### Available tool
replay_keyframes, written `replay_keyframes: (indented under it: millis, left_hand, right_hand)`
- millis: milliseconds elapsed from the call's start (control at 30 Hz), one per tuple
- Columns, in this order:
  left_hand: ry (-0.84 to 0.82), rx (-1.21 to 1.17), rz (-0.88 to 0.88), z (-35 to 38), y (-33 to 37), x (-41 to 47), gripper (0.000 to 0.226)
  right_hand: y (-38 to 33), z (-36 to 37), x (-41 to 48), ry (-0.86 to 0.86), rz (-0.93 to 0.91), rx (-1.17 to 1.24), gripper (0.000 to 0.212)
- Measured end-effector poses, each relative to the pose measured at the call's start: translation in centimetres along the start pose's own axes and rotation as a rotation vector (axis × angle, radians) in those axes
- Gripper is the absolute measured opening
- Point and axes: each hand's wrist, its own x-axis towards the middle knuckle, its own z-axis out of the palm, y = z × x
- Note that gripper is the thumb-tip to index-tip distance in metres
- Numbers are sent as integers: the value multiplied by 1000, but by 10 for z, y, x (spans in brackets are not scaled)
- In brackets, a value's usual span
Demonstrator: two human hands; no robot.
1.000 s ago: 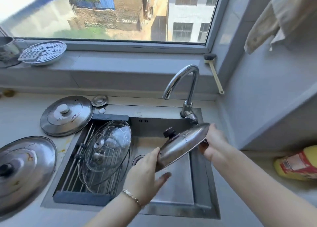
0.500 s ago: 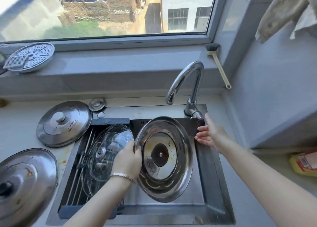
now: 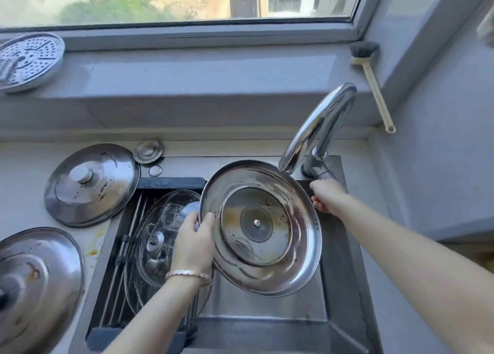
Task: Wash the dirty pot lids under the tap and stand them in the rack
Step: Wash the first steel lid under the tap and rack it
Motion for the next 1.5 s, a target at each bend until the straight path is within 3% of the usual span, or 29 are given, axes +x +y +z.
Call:
replay_keyframes:
  millis: [133, 233, 300, 400, 533, 633, 700, 800, 833, 933, 1033, 1167, 1333, 1433, 1500]
  left_hand:
    - [15, -16, -21, 0, 2, 3, 31]
    - [25, -37, -19, 2, 4, 1, 33]
    - [26, -57, -17, 2, 5, 0, 33]
    - [11, -87, -17, 3, 5, -2, 31]
    - [13, -86, -30, 3, 6, -5, 28]
    - [22, -81, -21, 3, 7, -6, 27]
    - [28, -80, -20, 4, 8, -8, 28]
    - [45, -64, -7, 5, 7, -11, 28]
    - [49, -64, -2, 6, 7, -13, 29]
    - [52, -86, 7, 15, 8, -20, 27]
    - [53, -125, 20, 18, 10, -24, 25]
    - [125, -164, 38, 13, 6, -27, 27]
    - [172, -195, -4, 13, 0, -30, 27]
    - [179, -203, -14, 12, -3, -32, 26]
    - [197, -216, -12, 14, -1, -32, 26]
  right_hand:
    - [5, 1, 9, 53, -33, -14, 15]
    - [12, 1, 17, 66, -59, -59, 47]
    - [15, 0, 20, 62, -59, -30, 53]
    - [20, -3, 20, 52, -62, -41, 27]
    - [23, -6, 20, 39, -80, -52, 32]
    - [17, -8, 12, -5, -73, -13, 21]
    - [14, -9, -4, 79, -119, -127, 16]
    - [24, 1, -37, 329, -458, -488, 60]
    - [29, 11, -55, 272, -627, -540, 66]
    - [49, 50, -102, -161, -977, -769, 75]
    - [53, 67, -114, -321, -1147, -855, 92]
    - [44, 61, -100, -169, -986, -849, 106]
    - [49, 70, -122, -342, -1179, -975, 84]
    - [44, 57, -101, -173, -959, -936, 93]
    - [45, 57, -104, -187, -951, -949, 100]
